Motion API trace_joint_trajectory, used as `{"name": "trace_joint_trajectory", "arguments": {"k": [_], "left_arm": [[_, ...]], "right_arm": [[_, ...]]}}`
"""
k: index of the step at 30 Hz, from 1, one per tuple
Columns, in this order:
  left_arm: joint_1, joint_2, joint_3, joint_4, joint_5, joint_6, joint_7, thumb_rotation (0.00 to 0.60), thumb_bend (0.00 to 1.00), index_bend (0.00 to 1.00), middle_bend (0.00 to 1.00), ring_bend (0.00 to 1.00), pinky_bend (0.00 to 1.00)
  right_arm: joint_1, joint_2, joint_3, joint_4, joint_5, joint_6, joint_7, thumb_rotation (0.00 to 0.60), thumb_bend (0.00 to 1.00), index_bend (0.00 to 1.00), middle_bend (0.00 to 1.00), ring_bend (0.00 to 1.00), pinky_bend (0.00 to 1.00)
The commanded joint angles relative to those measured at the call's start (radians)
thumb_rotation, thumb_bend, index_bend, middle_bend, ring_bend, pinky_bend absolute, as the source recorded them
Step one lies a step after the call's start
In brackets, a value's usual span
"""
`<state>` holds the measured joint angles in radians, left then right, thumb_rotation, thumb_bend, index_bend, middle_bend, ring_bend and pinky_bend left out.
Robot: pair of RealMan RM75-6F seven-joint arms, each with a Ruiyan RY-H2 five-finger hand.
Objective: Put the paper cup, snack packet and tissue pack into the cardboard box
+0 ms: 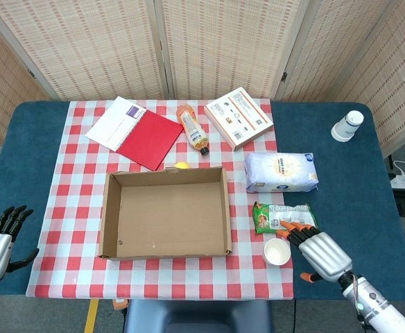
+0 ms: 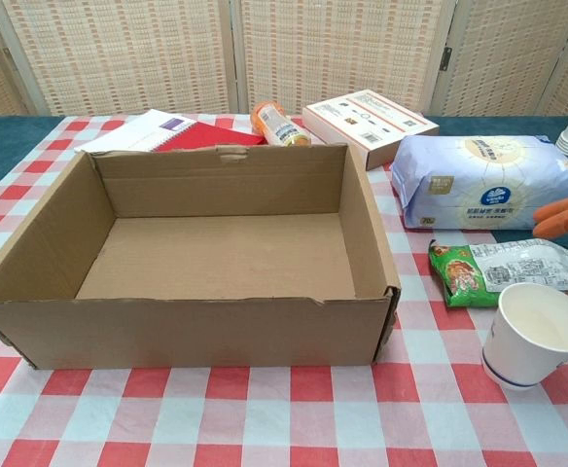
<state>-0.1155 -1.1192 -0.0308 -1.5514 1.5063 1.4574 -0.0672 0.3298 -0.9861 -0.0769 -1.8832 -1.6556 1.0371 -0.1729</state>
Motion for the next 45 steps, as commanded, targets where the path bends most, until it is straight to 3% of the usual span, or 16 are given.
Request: {"name": "trace_joint_trajectory", "arguments": {"k": [1,34,45], "left_arm": [[0.002,-0.004,-0.005,0.008,0.004,0.013,-0.011,0.6,0.24,0.13,0.04,0.0,0.28],[0.005,-0.005,-0.013,0.025,0.008,0.027,-0.059,0.6,0.24,0.13,0.05,0.0,0.28],[0.004,-0.006,-0.013,0.029,0.007,0.022,-0.064,0.6,0.24,0.13,0.04,0.0,0.28]], "right_arm": [[0.013,-0.038,0.0,0.017,0.021,-0.025,-0.025,0.6,0.0,0.13,0.03,0.02,0.2],[0.098,-0.173,0.026,0.086,0.128,-0.113,-0.072,0.6,0.0,0.14,0.05,0.02,0.17],[0.109,-0.198,0.024,0.1,0.134,-0.102,-0.071,0.6,0.0,0.19,0.11,0.08,0.25]]}}
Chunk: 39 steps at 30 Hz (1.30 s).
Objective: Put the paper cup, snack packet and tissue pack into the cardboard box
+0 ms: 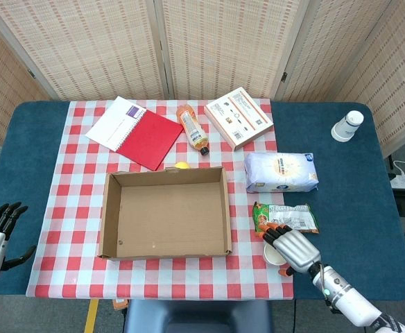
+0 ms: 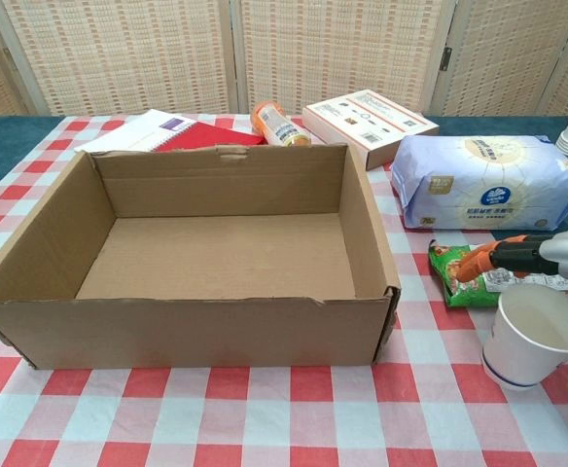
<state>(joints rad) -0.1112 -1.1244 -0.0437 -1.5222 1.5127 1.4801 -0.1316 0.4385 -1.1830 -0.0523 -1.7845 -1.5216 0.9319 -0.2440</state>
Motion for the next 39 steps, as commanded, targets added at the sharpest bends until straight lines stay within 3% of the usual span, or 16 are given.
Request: {"name": "trace_joint_trajectory", "arguments": {"k": [1,25,39], "left_arm": [[-0.001,-0.001,0.001,0.0,0.001,0.0,0.001,0.6,0.24,0.13,0.04,0.0,0.28],[-0.002,0.0,0.001,0.001,-0.001,-0.006,-0.005,0.6,0.24,0.13,0.05,0.0,0.28],[-0.002,0.002,0.001,0.0,-0.002,-0.007,-0.007,0.6,0.24,0.13,0.05,0.0,0.28]], "right_arm": [[0.0,-0.001,0.0,0.002,0.001,0.006,0.0,0.6,0.0,0.19,0.11,0.08,0.25],[-0.003,-0.045,-0.004,0.036,0.01,0.051,-0.017,0.6,0.07,0.38,0.24,0.24,0.42],[-0.017,-0.084,-0.003,0.081,-0.024,0.111,0.011,0.6,0.11,0.58,0.36,0.38,0.58]]}}
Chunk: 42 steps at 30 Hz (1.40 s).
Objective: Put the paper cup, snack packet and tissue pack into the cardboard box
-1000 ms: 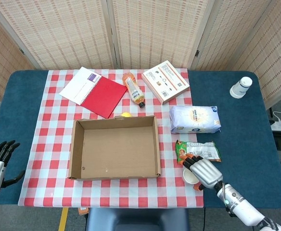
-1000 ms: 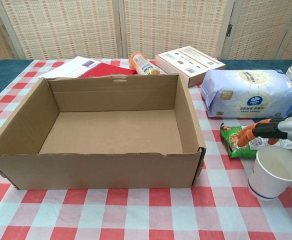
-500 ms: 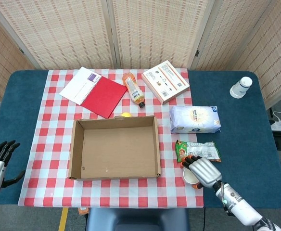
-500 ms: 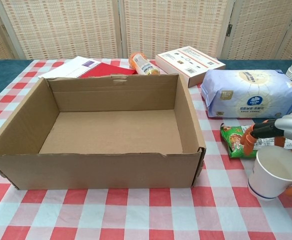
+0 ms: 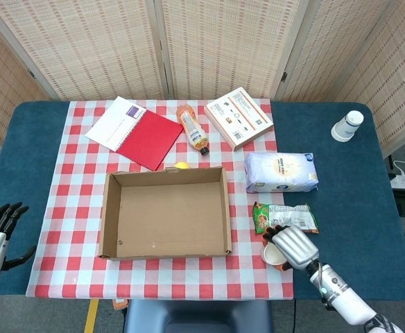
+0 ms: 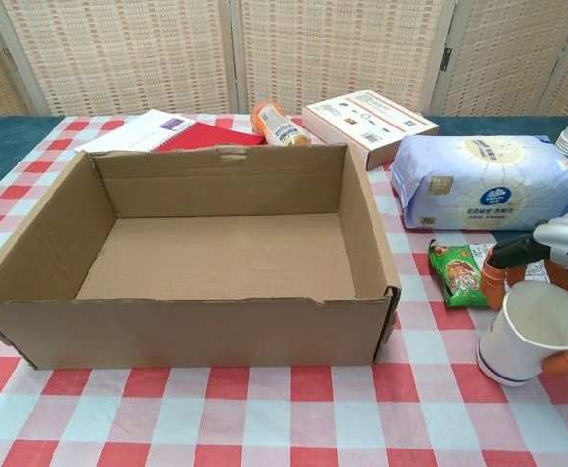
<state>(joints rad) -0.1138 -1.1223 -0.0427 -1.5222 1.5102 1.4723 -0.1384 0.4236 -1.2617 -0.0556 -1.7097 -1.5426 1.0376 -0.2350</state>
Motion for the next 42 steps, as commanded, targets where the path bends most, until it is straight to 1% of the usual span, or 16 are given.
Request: {"name": "trace_joint_trajectory", "arguments": {"k": [1,12,16,18,21,26,29,32,34,37,40,42], "left_arm": [[0.0,0.0,0.0,0.0,0.001,0.001,-0.001,0.6,0.24,0.13,0.05,0.0,0.28],[-0.001,0.0,0.0,0.001,-0.002,-0.003,-0.002,0.6,0.24,0.13,0.04,0.0,0.28],[0.001,0.0,0.0,0.001,-0.002,-0.001,0.0,0.6,0.24,0.13,0.05,0.0,0.28],[0.001,0.0,0.0,0.001,-0.003,-0.001,0.001,0.6,0.24,0.13,0.05,0.0,0.28],[0.001,0.001,0.0,0.0,-0.004,-0.002,0.002,0.6,0.24,0.13,0.05,0.0,0.28],[0.0,0.001,0.001,-0.002,0.0,-0.002,0.005,0.6,0.24,0.13,0.05,0.0,0.28],[-0.001,0.0,0.004,-0.004,0.005,-0.003,0.008,0.6,0.24,0.13,0.05,0.0,0.28],[-0.001,0.0,0.006,-0.006,0.007,-0.005,0.012,0.6,0.24,0.13,0.04,0.0,0.28],[-0.002,0.0,0.006,-0.007,0.007,-0.005,0.012,0.6,0.24,0.13,0.04,0.0,0.28],[-0.002,0.0,0.006,-0.006,0.007,-0.006,0.011,0.6,0.24,0.13,0.05,0.0,0.28],[-0.002,0.0,0.006,-0.004,0.005,-0.007,0.005,0.6,0.24,0.13,0.05,0.0,0.28],[-0.003,0.001,0.005,-0.001,0.002,-0.009,0.0,0.6,0.24,0.13,0.05,0.0,0.28]], "right_arm": [[-0.002,-0.008,0.0,0.009,-0.004,0.006,0.004,0.6,0.11,0.6,0.38,0.4,0.59],[-0.008,0.001,0.002,0.005,-0.01,0.031,0.014,0.6,0.13,0.67,0.42,0.45,0.64],[-0.012,0.033,0.01,-0.025,-0.016,0.054,0.01,0.6,0.13,0.67,0.42,0.45,0.64],[-0.013,0.064,0.02,-0.055,-0.021,0.074,-0.003,0.6,0.13,0.67,0.42,0.45,0.64],[-0.012,0.13,0.046,-0.129,-0.026,0.109,-0.041,0.6,0.14,0.67,0.42,0.45,0.64],[-0.006,0.263,0.113,-0.298,-0.033,0.175,-0.145,0.6,0.14,0.67,0.42,0.45,0.64],[0.016,0.323,0.159,-0.399,-0.015,0.175,-0.203,0.6,0.14,0.67,0.42,0.45,0.64],[0.057,0.351,0.209,-0.471,0.029,0.146,-0.244,0.6,0.14,0.67,0.42,0.45,0.64],[0.089,0.348,0.238,-0.493,0.063,0.122,-0.262,0.6,0.14,0.67,0.43,0.45,0.64],[0.147,0.31,0.278,-0.497,0.119,0.076,-0.276,0.6,0.14,0.67,0.43,0.45,0.64],[0.205,0.234,0.305,-0.458,0.152,0.04,-0.26,0.6,0.14,0.67,0.43,0.45,0.64],[0.244,0.161,0.323,-0.402,0.16,0.027,-0.229,0.6,0.14,0.67,0.43,0.45,0.64]]}}
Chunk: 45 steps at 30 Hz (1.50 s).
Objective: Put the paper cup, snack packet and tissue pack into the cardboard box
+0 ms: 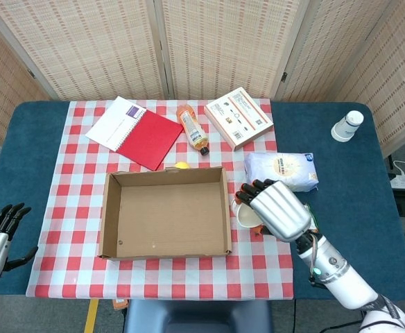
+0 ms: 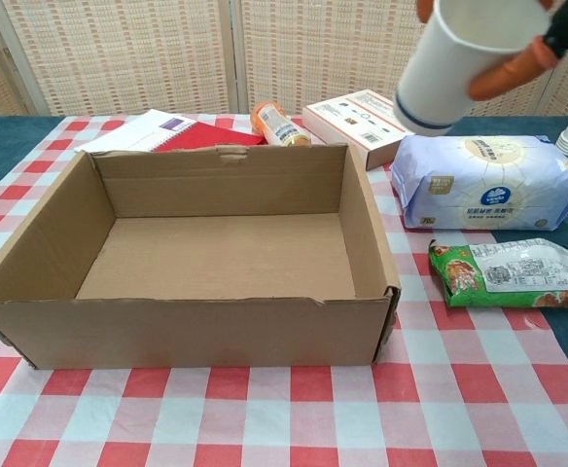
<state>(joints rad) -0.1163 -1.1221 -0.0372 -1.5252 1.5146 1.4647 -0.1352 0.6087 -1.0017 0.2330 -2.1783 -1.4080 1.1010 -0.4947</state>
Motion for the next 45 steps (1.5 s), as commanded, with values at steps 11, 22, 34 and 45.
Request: {"name": "trace_joint_trajectory", "arguments": {"k": [11,22,34,45], "left_arm": [[0.001,0.007,-0.005,0.011,-0.009,-0.001,-0.034,0.6,0.24,0.13,0.05,0.0,0.28],[0.005,0.014,-0.007,0.019,-0.004,0.01,-0.067,0.6,0.24,0.14,0.05,0.0,0.28],[0.007,0.02,-0.007,0.023,-0.003,0.013,-0.084,0.6,0.24,0.14,0.05,0.0,0.28],[0.006,0.016,-0.006,0.023,-0.004,0.009,-0.073,0.6,0.24,0.14,0.04,0.0,0.28]], "right_arm": [[0.252,-0.416,0.106,0.349,0.092,-0.109,0.116,0.6,0.14,0.67,0.43,0.45,0.64],[0.365,-0.608,0.119,0.553,0.076,-0.127,0.208,0.6,0.1,0.56,0.4,0.34,0.53],[0.406,-0.552,0.099,0.493,0.289,-0.214,0.103,0.6,0.0,0.0,0.0,0.0,0.0],[0.346,-0.375,0.067,0.373,0.289,-0.155,0.055,0.6,0.0,0.0,0.0,0.0,0.0]]}}
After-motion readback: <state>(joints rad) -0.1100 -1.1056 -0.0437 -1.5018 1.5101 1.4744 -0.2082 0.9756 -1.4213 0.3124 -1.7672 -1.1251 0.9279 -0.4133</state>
